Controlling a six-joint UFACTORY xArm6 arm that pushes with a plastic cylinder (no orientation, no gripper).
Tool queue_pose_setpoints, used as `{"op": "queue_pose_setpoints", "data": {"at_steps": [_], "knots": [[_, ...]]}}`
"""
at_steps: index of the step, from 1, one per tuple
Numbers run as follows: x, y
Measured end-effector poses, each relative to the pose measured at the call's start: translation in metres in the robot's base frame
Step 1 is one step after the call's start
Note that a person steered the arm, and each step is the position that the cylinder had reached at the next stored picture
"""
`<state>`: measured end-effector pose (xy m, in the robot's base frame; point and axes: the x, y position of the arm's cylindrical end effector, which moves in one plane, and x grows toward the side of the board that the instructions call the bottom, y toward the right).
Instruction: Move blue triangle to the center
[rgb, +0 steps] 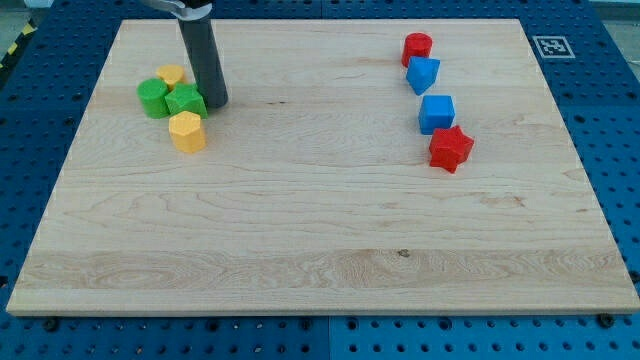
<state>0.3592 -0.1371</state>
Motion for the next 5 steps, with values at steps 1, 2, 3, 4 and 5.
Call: {"op": "queue_pose_setpoints", "data": {"at_steps": [1, 2, 3, 4, 5], "knots": [[0.0, 0.019], [-0.001, 0.061], [-0.033, 0.088], [-0.082, 0.113], [-0.121, 0.176]]}}
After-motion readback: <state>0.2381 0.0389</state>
